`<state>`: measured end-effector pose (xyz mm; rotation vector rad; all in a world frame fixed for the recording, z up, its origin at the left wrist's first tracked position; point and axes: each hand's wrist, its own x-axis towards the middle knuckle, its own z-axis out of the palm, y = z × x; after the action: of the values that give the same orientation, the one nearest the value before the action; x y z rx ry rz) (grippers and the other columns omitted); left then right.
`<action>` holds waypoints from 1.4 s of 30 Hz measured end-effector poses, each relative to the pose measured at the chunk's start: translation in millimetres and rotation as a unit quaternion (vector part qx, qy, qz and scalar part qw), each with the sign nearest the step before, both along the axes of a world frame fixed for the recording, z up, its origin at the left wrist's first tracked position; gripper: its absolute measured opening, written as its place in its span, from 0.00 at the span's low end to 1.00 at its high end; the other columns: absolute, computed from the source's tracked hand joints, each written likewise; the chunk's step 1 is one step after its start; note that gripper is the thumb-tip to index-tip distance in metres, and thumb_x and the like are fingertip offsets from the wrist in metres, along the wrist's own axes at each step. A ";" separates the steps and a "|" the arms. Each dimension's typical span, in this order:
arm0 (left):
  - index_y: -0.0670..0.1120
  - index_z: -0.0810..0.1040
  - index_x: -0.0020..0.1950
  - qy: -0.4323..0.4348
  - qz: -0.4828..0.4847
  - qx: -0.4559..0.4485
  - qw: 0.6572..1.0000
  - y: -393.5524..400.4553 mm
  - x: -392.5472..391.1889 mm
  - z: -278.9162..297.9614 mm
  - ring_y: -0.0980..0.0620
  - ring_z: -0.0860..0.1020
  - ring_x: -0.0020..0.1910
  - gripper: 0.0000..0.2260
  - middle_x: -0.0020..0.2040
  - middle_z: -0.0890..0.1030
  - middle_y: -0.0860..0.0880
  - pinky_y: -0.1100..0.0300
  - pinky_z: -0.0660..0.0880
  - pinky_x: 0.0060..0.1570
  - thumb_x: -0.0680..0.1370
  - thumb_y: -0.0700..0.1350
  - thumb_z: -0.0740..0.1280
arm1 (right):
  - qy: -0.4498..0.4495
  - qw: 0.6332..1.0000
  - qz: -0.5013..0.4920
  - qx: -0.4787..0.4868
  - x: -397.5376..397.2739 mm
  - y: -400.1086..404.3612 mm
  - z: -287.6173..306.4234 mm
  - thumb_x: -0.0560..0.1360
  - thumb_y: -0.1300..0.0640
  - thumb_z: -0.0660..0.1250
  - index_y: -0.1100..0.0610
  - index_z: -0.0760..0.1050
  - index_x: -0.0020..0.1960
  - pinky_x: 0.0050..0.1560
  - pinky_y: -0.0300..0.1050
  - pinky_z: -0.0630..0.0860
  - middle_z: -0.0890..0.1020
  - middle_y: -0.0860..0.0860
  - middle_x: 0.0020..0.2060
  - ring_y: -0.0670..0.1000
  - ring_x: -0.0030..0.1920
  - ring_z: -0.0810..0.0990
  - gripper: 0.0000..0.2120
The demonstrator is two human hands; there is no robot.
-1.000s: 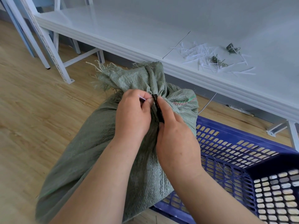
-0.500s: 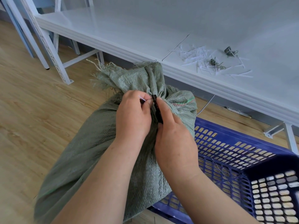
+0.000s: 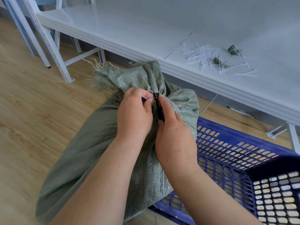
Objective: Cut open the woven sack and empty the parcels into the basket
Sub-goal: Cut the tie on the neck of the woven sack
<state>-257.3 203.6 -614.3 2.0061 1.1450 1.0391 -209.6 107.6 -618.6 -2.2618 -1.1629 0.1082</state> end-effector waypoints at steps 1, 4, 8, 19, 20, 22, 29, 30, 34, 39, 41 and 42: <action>0.49 0.77 0.47 -0.002 0.001 0.000 1.000 0.2 -0.3 -0.1 0.50 0.78 0.46 0.02 0.49 0.73 0.54 0.56 0.73 0.49 0.78 0.43 0.66 | -0.003 1.000 0.005 0.001 -0.3 -0.7 -0.1 0.78 0.59 0.55 0.36 0.50 0.74 0.38 0.45 0.66 0.72 0.45 0.65 0.55 0.55 0.77 0.30; 0.50 0.77 0.47 -0.001 0.005 0.004 1.000 0.6 -0.5 -0.3 0.50 0.77 0.46 0.02 0.49 0.73 0.54 0.60 0.71 0.47 0.78 0.43 0.66 | -0.008 1.000 0.017 0.004 -1.5 -5.4 -0.5 0.78 0.59 0.56 0.36 0.49 0.74 0.38 0.45 0.69 0.71 0.43 0.66 0.53 0.57 0.76 0.31; 0.51 0.76 0.46 -0.005 0.009 0.000 1.000 0.8 0.7 -0.3 0.50 0.77 0.46 0.02 0.49 0.73 0.54 0.57 0.72 0.47 0.78 0.44 0.66 | 0.001 1.000 0.019 0.009 -3.8 -9.8 -2.7 0.78 0.59 0.55 0.36 0.48 0.73 0.40 0.47 0.71 0.69 0.42 0.68 0.52 0.60 0.75 0.31; 0.52 0.75 0.46 -0.003 -0.007 -0.011 1.000 -2.4 2.6 -0.1 0.50 0.78 0.46 0.04 0.50 0.73 0.53 0.56 0.74 0.48 0.78 0.44 0.65 | 0.005 1.000 -0.002 0.004 0.6 0.0 -2.1 0.79 0.58 0.55 0.36 0.50 0.73 0.38 0.45 0.67 0.73 0.46 0.65 0.55 0.55 0.78 0.29; 0.52 0.74 0.45 -0.005 -0.005 -0.009 1.000 -1.4 2.1 0.1 0.50 0.78 0.45 0.04 0.49 0.73 0.53 0.57 0.73 0.47 0.78 0.44 0.65 | 0.006 1.000 0.000 0.006 0.5 0.0 -1.4 0.79 0.58 0.55 0.36 0.50 0.73 0.38 0.46 0.67 0.73 0.46 0.65 0.55 0.55 0.78 0.29; 0.51 0.74 0.45 -0.006 0.005 -0.008 1.000 1.4 0.4 0.2 0.50 0.77 0.45 0.04 0.49 0.74 0.52 0.60 0.71 0.45 0.78 0.44 0.66 | 0.003 1.000 0.011 0.009 -1.2 -2.3 -0.3 0.79 0.59 0.55 0.36 0.50 0.74 0.39 0.46 0.68 0.72 0.45 0.65 0.54 0.56 0.77 0.30; 0.52 0.74 0.45 0.001 0.003 -0.020 1.000 0.0 1.2 0.1 0.52 0.76 0.45 0.03 0.49 0.74 0.53 0.60 0.71 0.46 0.79 0.44 0.65 | -0.010 1.000 0.008 0.010 -4.1 -8.1 -3.2 0.78 0.59 0.56 0.37 0.50 0.74 0.39 0.45 0.67 0.71 0.44 0.66 0.53 0.57 0.76 0.31; 0.52 0.74 0.45 0.002 0.001 -0.018 1.000 -1.6 1.9 0.1 0.53 0.75 0.45 0.04 0.49 0.73 0.53 0.61 0.69 0.45 0.79 0.44 0.65 | -0.011 1.000 0.008 0.011 -3.4 -6.4 -4.0 0.78 0.59 0.56 0.37 0.51 0.73 0.38 0.45 0.67 0.72 0.44 0.65 0.54 0.57 0.77 0.30; 0.51 0.75 0.44 -0.021 -0.034 -0.007 0.999 -14.5 10.2 4.2 0.57 0.73 0.44 0.04 0.48 0.74 0.55 0.66 0.68 0.48 0.78 0.43 0.66 | 0.019 1.000 -0.021 -0.004 11.3 6.2 -3.9 0.79 0.54 0.56 0.37 0.55 0.73 0.39 0.46 0.68 0.77 0.48 0.61 0.56 0.53 0.79 0.25; 0.52 0.76 0.45 -0.094 0.021 -0.036 0.995 2.4 -1.7 8.3 0.49 0.80 0.45 0.04 0.46 0.80 0.48 0.54 0.77 0.45 0.78 0.44 0.66 | 0.064 0.996 -0.019 0.065 12.5 -1.7 -7.1 0.79 0.56 0.57 0.34 0.50 0.73 0.40 0.46 0.69 0.80 0.50 0.58 0.57 0.50 0.79 0.29; 0.54 0.76 0.43 -0.106 0.036 -0.052 0.992 7.5 -8.6 8.6 0.50 0.78 0.41 0.05 0.42 0.79 0.50 0.53 0.77 0.41 0.77 0.44 0.68 | 0.124 0.985 -0.019 0.115 12.9 -5.2 -6.8 0.79 0.55 0.59 0.37 0.52 0.74 0.45 0.46 0.72 0.81 0.49 0.56 0.54 0.50 0.79 0.29; 0.54 0.76 0.42 -0.131 0.027 -0.075 0.988 7.6 -9.9 11.2 0.51 0.78 0.40 0.06 0.41 0.79 0.51 0.51 0.78 0.40 0.77 0.44 0.68 | 0.145 0.979 -0.026 0.138 15.0 -6.3 -4.9 0.79 0.54 0.61 0.39 0.54 0.74 0.47 0.43 0.72 0.81 0.46 0.56 0.51 0.51 0.79 0.28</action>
<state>-267.2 211.2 -603.1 1.6736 1.1055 1.1694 -194.6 101.3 -623.6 -1.9536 -0.9027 0.2332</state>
